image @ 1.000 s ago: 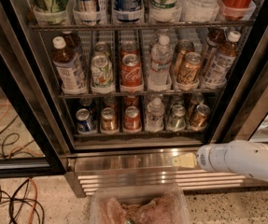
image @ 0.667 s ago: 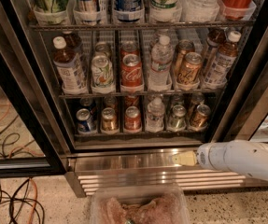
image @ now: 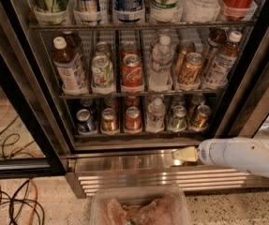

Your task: Pick orange can from bottom shelf of fridge

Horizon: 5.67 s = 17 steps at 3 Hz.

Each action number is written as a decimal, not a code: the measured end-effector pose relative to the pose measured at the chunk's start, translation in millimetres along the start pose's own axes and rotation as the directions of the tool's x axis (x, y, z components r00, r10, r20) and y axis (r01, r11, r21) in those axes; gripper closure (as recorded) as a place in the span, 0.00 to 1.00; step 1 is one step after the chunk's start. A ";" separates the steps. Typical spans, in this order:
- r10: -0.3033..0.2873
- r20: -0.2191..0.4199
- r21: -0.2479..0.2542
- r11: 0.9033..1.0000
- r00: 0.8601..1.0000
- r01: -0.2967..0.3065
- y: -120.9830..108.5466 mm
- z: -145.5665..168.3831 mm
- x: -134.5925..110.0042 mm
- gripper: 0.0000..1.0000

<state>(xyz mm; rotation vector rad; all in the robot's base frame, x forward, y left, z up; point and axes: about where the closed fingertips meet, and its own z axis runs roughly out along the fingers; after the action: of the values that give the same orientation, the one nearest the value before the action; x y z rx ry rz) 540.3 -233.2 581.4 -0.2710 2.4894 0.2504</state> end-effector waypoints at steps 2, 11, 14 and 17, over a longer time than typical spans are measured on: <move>0.074 0.118 -0.055 0.996 0.990 -0.068 7.9 17.8 -5.9 0.00; 0.023 0.406 0.113 0.991 0.913 -0.075 -34.3 17.8 -63.6 0.36; -0.009 0.428 0.178 0.981 0.904 -0.074 -55.3 20.2 -71.0 0.37; -0.041 0.469 0.210 0.976 0.882 -0.066 -78.6 42.4 -93.9 0.43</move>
Offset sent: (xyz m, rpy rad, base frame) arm 0.0290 0.0153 -0.0165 0.2040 -0.1605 -0.0782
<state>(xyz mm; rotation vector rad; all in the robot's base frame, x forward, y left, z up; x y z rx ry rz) 657.9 -285.9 594.9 -0.0851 2.0101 0.0340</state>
